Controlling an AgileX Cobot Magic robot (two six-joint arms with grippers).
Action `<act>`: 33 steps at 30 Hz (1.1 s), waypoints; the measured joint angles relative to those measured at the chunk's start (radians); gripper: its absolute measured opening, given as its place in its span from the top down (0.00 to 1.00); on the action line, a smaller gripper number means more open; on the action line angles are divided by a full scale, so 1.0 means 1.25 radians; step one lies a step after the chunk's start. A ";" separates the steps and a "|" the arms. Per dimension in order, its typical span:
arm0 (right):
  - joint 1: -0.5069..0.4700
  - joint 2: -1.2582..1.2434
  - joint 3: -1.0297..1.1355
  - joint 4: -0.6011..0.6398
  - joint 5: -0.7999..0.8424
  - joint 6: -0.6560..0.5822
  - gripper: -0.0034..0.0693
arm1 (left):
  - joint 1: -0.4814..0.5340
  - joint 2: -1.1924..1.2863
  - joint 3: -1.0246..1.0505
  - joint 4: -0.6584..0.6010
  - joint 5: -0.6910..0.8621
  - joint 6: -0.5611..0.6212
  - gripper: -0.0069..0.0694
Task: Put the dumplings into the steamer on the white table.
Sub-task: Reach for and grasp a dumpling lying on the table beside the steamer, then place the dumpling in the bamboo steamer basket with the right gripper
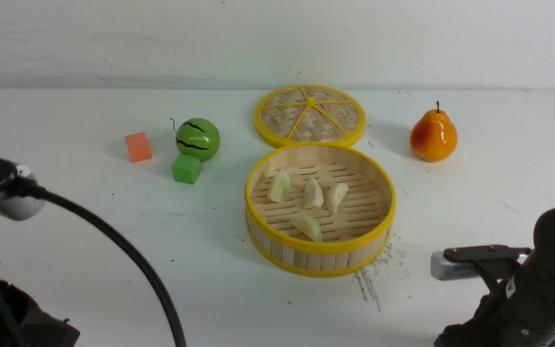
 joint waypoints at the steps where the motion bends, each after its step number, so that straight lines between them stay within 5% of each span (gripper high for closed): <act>1: 0.000 0.000 0.000 0.000 -0.023 0.015 0.21 | 0.000 0.000 0.000 0.000 -0.002 0.000 0.90; 8: 0.000 0.005 0.000 -0.034 -0.120 0.124 0.21 | 0.000 0.000 0.000 0.000 -0.007 0.000 0.90; 18: 0.000 0.086 -0.067 -0.063 -0.126 0.137 0.27 | 0.000 0.000 0.000 0.000 -0.008 0.000 0.89; 24: 0.000 0.109 -0.123 -0.057 -0.030 0.065 0.64 | 0.000 0.000 0.000 0.000 0.012 0.000 0.89; 33: 0.020 0.112 -0.311 0.021 0.105 -0.101 0.62 | 0.000 0.000 0.000 0.004 0.021 0.000 0.88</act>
